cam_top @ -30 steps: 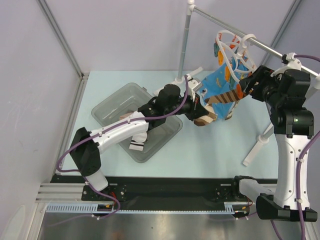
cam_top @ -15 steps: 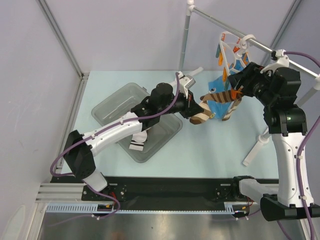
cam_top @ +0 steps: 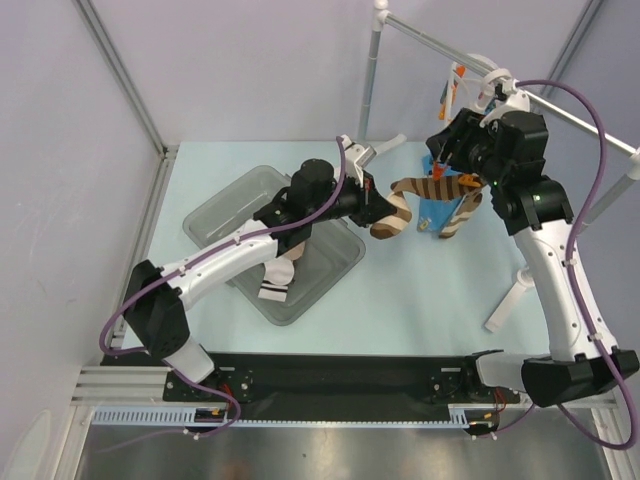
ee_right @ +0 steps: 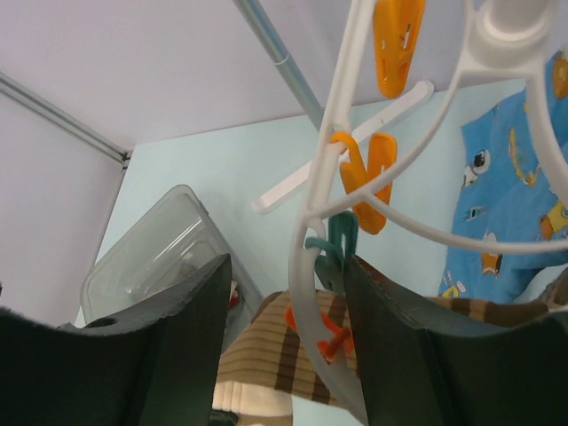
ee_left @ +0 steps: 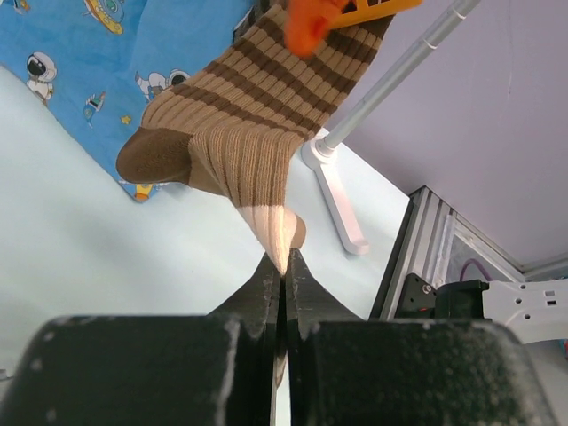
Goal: Remove the socks clipped to the hanger
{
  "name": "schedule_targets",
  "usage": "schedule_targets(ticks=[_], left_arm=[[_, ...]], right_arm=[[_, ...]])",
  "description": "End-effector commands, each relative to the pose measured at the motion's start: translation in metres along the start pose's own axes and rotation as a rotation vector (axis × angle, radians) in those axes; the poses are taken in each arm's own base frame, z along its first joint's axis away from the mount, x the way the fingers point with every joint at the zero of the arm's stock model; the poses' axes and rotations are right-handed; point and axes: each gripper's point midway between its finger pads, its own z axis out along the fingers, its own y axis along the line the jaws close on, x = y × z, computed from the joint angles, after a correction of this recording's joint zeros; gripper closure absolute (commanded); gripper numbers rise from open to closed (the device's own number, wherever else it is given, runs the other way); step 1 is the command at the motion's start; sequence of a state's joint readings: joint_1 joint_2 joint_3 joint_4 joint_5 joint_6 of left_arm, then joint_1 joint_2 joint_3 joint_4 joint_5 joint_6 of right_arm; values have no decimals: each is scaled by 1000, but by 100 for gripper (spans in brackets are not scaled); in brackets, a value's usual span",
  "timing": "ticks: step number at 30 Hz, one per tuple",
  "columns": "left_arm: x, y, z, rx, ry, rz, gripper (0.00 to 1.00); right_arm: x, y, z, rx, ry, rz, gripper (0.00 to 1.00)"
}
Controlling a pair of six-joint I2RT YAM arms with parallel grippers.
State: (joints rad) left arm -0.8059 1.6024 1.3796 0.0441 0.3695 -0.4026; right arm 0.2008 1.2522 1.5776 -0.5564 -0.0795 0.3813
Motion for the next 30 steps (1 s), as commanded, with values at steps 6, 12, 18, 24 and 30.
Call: schedule_targets(ticks=[6, 12, 18, 24, 30], left_arm=[[-36, -14, -9, 29, -103, 8, 99], [-42, -10, -10, 3, -120, 8, 99], [-40, -3, -10, -21, -119, 0, 98], [-42, 6, -10, -36, -125, -19, 99], [-49, 13, -13, -41, -143, -47, 99]], right_arm=[[-42, 23, 22, -43, -135, 2, 42], [-53, 40, 37, -64, -157, 10, 42], [-50, 38, 57, -21, -139, 10, 37], [-51, 25, 49, 50, -135, -26, 31], [-58, 19, 25, 69, -130, -42, 29]])
